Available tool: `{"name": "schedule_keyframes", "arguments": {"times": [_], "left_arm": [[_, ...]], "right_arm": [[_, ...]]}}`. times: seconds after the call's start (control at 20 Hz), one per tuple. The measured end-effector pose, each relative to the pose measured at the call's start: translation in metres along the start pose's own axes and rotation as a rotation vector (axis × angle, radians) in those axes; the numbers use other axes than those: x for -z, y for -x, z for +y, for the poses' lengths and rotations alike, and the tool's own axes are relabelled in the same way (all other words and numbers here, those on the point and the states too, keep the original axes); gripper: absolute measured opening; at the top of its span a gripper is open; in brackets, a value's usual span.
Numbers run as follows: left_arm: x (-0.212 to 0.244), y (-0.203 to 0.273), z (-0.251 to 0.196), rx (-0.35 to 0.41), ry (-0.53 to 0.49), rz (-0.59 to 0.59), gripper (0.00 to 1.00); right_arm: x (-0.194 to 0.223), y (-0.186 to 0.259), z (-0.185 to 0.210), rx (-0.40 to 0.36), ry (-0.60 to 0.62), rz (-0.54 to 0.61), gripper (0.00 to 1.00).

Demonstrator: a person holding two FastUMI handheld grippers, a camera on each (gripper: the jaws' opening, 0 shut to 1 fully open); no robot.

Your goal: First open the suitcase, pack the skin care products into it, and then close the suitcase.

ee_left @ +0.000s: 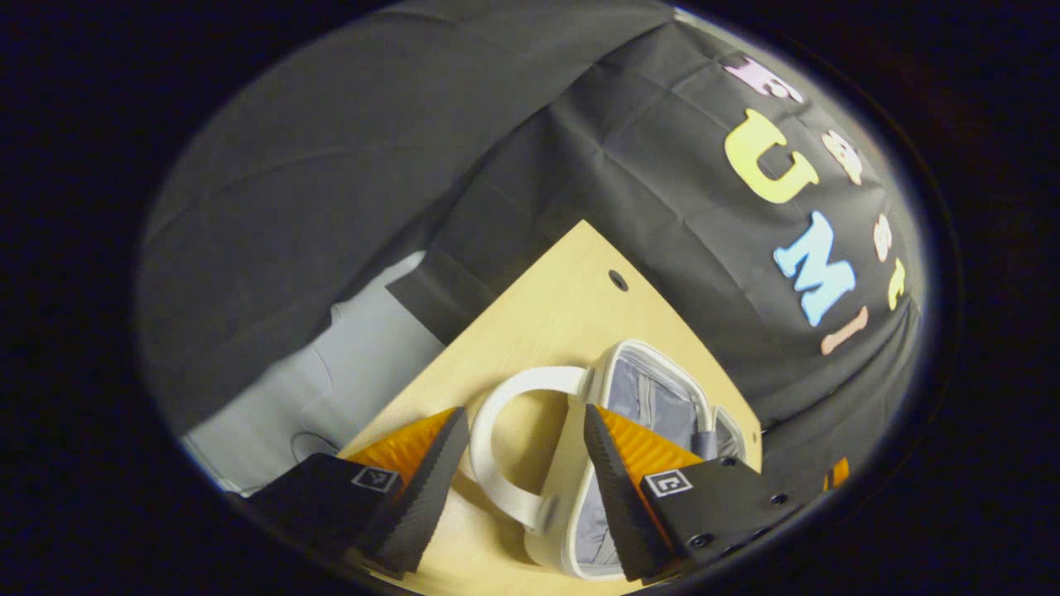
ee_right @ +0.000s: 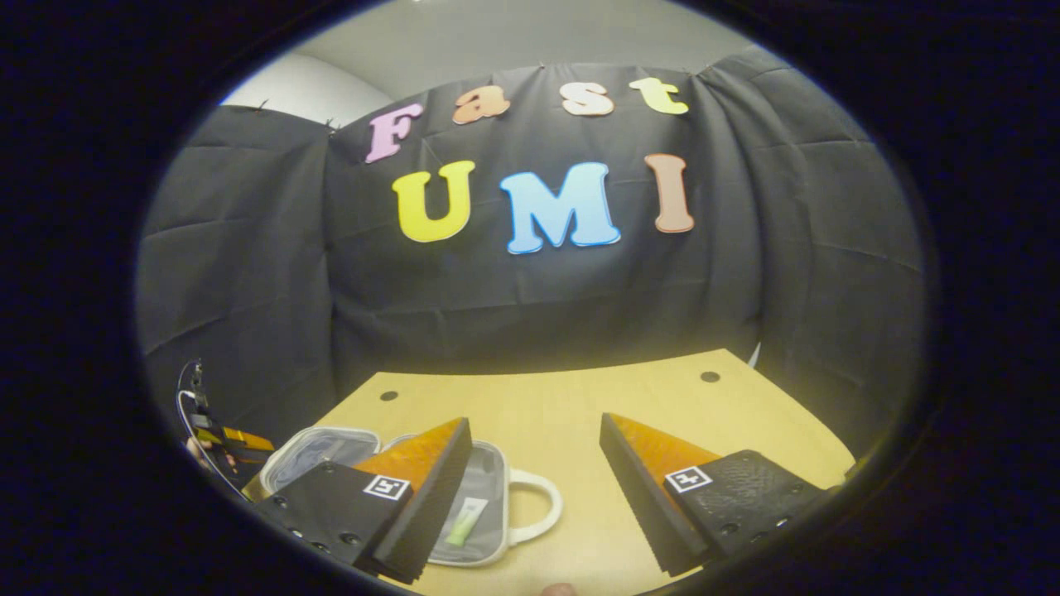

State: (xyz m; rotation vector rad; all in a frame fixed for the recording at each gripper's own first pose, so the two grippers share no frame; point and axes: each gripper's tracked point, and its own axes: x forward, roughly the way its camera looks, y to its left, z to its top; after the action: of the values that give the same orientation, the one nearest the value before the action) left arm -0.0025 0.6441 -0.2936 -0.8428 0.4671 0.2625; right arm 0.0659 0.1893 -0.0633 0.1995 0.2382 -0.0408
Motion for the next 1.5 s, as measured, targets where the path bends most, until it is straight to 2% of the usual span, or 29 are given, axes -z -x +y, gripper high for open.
{"name": "schedule_keyframes", "arguments": {"times": [0.1,0.15,0.25,0.3,0.35,0.4,0.45,0.5,0.55,0.65,0.85,1.05,1.3,1.4,1.5], "left_arm": [[0.013,-0.014,0.004,0.005,0.035,0.029,0.9],[0.016,-0.019,0.005,0.009,0.061,0.039,0.86],[0.02,-0.027,0.009,-0.004,0.085,0.053,0.72],[0.021,-0.026,0.016,-0.019,0.096,0.057,0.51],[0.016,-0.027,0.021,-0.025,0.116,0.044,0.43],[0.014,-0.027,0.02,-0.014,0.146,0.043,0.27],[0.015,-0.024,0.022,-0.027,0.158,0.052,0.23],[0.012,-0.021,0.021,-0.028,0.173,0.044,0.23],[0.01,-0.015,0.015,-0.026,0.155,0.032,0.18],[0.002,0.0,-0.004,-0.031,0.117,0.006,0.15],[-0.027,0.054,-0.076,-0.017,-0.003,-0.082,0.12],[-0.045,0.125,-0.181,0.045,-0.085,-0.198,0.12],[0.002,0.173,-0.339,0.13,-0.223,-0.327,0.12],[0.035,0.181,-0.4,0.167,-0.294,-0.362,0.12],[0.084,0.179,-0.452,0.213,-0.349,-0.347,0.11]], "right_arm": [[-0.005,0.007,-0.014,0.039,-0.004,-0.004,0.95],[-0.008,0.01,-0.02,0.056,-0.004,-0.011,0.95],[-0.004,0.013,-0.033,0.087,0.002,-0.004,0.95],[-0.001,0.016,-0.039,0.097,0.007,0.002,0.95],[0.001,0.018,-0.043,0.107,0.012,0.008,0.95],[0.002,0.02,-0.048,0.112,0.015,0.01,0.95],[0.004,0.022,-0.051,0.116,0.014,0.014,0.95],[0.006,0.022,-0.054,0.116,0.012,0.02,0.95],[0.006,0.023,-0.057,0.116,0.01,0.02,0.95],[0.002,0.023,-0.061,0.111,0.008,0.011,0.95],[-0.012,0.022,-0.07,0.08,0.039,-0.021,0.95],[-0.022,0.018,-0.085,0.032,0.059,-0.051,0.95],[-0.025,0.017,-0.11,-0.049,0.086,-0.075,0.95],[-0.026,0.017,-0.12,-0.092,0.103,-0.082,0.95],[-0.027,0.018,-0.13,-0.135,0.12,-0.09,0.95]]}}
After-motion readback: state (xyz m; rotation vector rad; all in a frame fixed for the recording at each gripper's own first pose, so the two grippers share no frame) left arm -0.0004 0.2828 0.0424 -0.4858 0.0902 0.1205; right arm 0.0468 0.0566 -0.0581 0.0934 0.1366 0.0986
